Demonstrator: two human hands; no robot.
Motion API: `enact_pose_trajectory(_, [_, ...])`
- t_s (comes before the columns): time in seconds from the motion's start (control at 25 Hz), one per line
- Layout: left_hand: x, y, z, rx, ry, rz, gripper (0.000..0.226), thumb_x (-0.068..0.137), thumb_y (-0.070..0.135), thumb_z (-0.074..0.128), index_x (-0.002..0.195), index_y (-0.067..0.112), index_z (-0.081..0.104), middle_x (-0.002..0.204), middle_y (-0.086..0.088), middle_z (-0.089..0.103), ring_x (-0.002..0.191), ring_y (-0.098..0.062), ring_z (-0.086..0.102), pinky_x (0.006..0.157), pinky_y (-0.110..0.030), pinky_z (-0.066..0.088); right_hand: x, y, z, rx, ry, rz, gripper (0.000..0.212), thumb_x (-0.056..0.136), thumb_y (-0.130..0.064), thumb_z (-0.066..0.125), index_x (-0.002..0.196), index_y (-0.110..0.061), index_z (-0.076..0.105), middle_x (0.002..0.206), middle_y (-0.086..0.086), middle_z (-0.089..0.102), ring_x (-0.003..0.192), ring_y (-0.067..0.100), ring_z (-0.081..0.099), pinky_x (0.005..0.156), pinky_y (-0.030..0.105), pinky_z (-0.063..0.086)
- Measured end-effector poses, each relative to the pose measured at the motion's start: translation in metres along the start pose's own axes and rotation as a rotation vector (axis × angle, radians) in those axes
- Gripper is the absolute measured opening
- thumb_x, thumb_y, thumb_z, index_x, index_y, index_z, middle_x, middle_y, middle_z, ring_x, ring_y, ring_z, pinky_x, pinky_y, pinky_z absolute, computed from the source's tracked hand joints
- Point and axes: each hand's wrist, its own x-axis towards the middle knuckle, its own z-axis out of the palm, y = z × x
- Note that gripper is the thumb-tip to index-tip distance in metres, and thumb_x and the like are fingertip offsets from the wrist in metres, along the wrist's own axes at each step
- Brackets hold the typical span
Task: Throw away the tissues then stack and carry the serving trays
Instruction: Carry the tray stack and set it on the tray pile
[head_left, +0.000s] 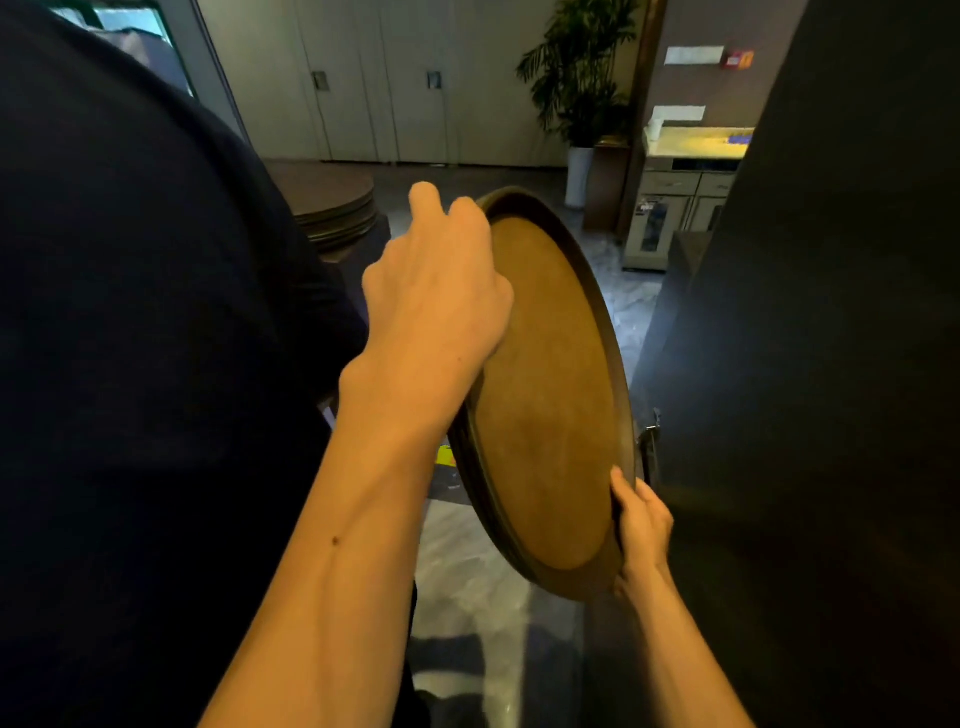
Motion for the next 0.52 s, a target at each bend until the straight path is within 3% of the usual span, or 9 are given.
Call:
enact_pose_trajectory(0.12, [0.011,-0.003,0.01,-0.057,0.058,-0.027,0.013,0.091,0.011,0.043,0.104,0.011,0.044,0.127,-0.013,0.039,0.057,-0.018,0.033,0.047,-0.033,0.022,0.034,-0.003,0.021,-0.022,-0.022,0.006,0.02,0.096,-0.017,0.06,0.113,-0.008,0.066,0.092,0.006,0.069,0.079,0.017,0.064,0.057,0.024,0.051])
enact_pose_trajectory(0.24, [0.015,0.0,0.026,-0.095,0.126,-0.041,0.014,0.09,0.01,0.043,0.104,0.014,0.04,0.124,-0.01,0.038,0.054,-0.012,0.029,0.043,-0.03,0.017,0.075,-0.01,0.045,-0.035,-0.105,0.01,0.025,0.095,-0.017,0.061,0.117,-0.006,0.066,0.099,0.011,0.073,0.076,0.015,0.07,0.063,0.026,0.055])
enact_pose_trajectory(0.36, [0.031,0.0,0.047,-0.118,0.199,-0.104,0.033,0.09,0.008,0.042,0.122,0.013,0.043,0.121,-0.007,0.038,0.056,-0.014,0.03,0.042,-0.027,0.02,0.124,-0.021,0.07,-0.094,-0.17,-0.027,0.022,0.096,-0.015,0.059,0.115,-0.008,0.066,0.071,-0.009,0.076,0.068,0.007,0.071,0.059,0.022,0.055])
enact_pose_trajectory(0.52, [0.072,-0.009,0.088,-0.101,0.265,-0.178,0.044,0.086,0.008,0.047,0.131,0.009,0.045,0.112,-0.007,0.043,0.058,-0.017,0.037,0.04,-0.023,0.021,0.209,-0.046,0.111,-0.148,-0.308,-0.063,0.02,0.097,-0.012,0.056,0.114,-0.006,0.065,0.064,-0.012,0.074,0.059,0.002,0.069,0.063,0.022,0.058])
